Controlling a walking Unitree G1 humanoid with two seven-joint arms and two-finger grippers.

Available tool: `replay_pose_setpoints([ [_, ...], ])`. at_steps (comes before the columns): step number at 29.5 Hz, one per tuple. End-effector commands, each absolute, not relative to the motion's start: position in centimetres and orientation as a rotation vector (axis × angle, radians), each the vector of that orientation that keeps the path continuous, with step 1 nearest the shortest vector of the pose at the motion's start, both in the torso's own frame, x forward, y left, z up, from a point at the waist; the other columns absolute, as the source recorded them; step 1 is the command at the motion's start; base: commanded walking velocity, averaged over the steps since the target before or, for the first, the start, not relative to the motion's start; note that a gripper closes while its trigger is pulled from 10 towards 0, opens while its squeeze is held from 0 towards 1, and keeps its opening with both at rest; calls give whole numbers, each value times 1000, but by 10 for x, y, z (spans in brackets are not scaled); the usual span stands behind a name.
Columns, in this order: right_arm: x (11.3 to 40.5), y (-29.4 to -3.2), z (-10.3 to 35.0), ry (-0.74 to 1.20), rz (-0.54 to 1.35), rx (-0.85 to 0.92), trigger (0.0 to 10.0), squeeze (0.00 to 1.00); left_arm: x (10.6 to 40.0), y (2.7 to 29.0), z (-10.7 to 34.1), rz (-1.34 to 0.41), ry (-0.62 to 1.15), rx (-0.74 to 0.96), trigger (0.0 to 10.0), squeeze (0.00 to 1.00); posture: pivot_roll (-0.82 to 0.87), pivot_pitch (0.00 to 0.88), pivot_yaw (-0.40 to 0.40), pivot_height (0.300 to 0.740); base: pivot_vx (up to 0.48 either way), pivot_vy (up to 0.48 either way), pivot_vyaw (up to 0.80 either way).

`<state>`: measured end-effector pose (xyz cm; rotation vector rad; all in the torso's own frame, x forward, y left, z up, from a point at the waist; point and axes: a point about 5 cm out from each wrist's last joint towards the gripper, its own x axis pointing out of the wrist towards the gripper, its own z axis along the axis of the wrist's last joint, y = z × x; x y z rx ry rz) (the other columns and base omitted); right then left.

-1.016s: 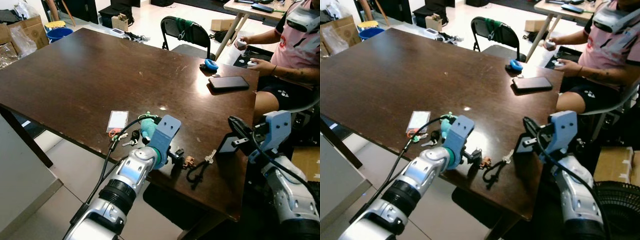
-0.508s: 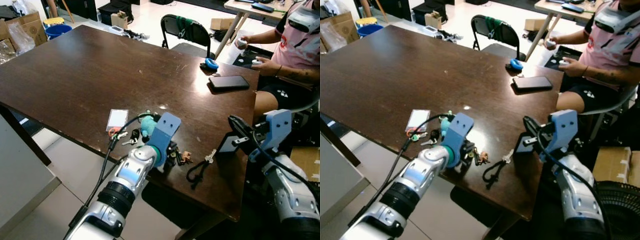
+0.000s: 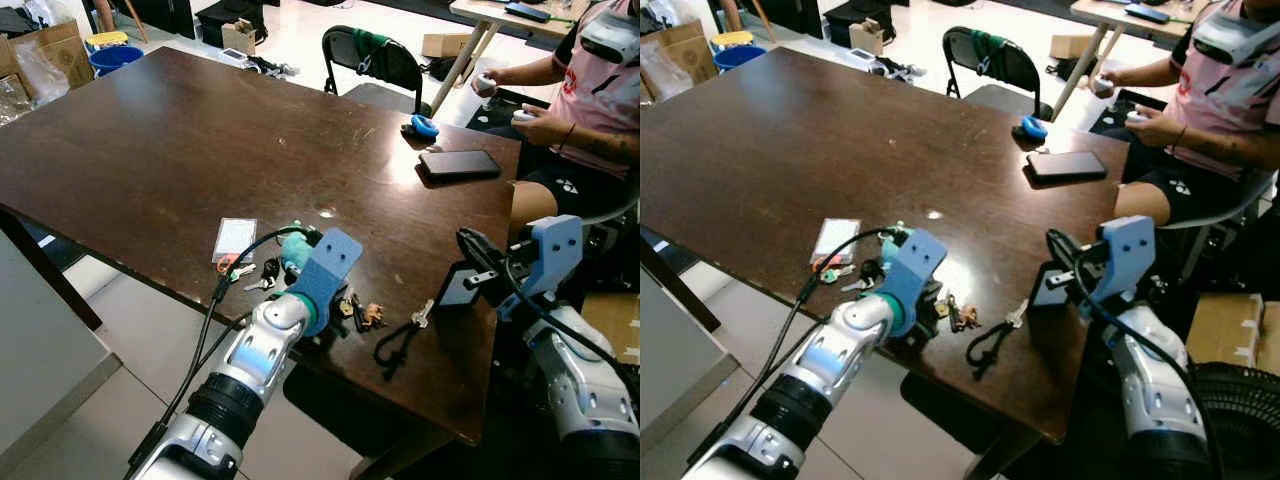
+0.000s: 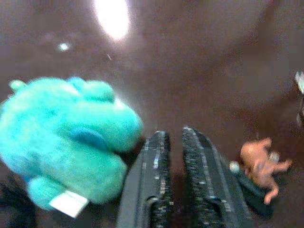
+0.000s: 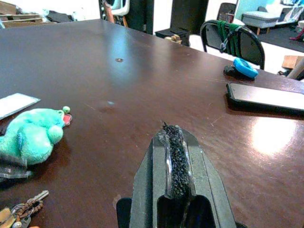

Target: Hang keys on a hook

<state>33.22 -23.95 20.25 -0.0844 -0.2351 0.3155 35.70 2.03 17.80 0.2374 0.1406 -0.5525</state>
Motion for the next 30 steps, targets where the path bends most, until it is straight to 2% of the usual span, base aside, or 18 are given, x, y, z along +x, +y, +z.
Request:
replay_pose_setpoints([
  [1,330,-242,180,-136,307,-68,10000,0,357,19,183,-556,145,209,10000,1000,20,179,77,740,0,0,0],
  [11,331,-243,178,-134,305,-66,10000,0,352,24,189,-578,150,246,10000,1000,30,180,82,740,0,0,0],
  [12,331,-243,178,-133,305,-65,10000,0,349,24,181,-584,177,278,10000,0,28,180,83,740,0,0,0],
  [16,330,-243,176,-132,302,-62,10000,0,332,26,166,-616,224,327,10000,0,30,180,85,740,0,0,0],
  [30,333,-241,174,-123,307,-59,10000,0,313,26,166,-640,238,313,10000,0,47,187,82,740,0,0,0],
])
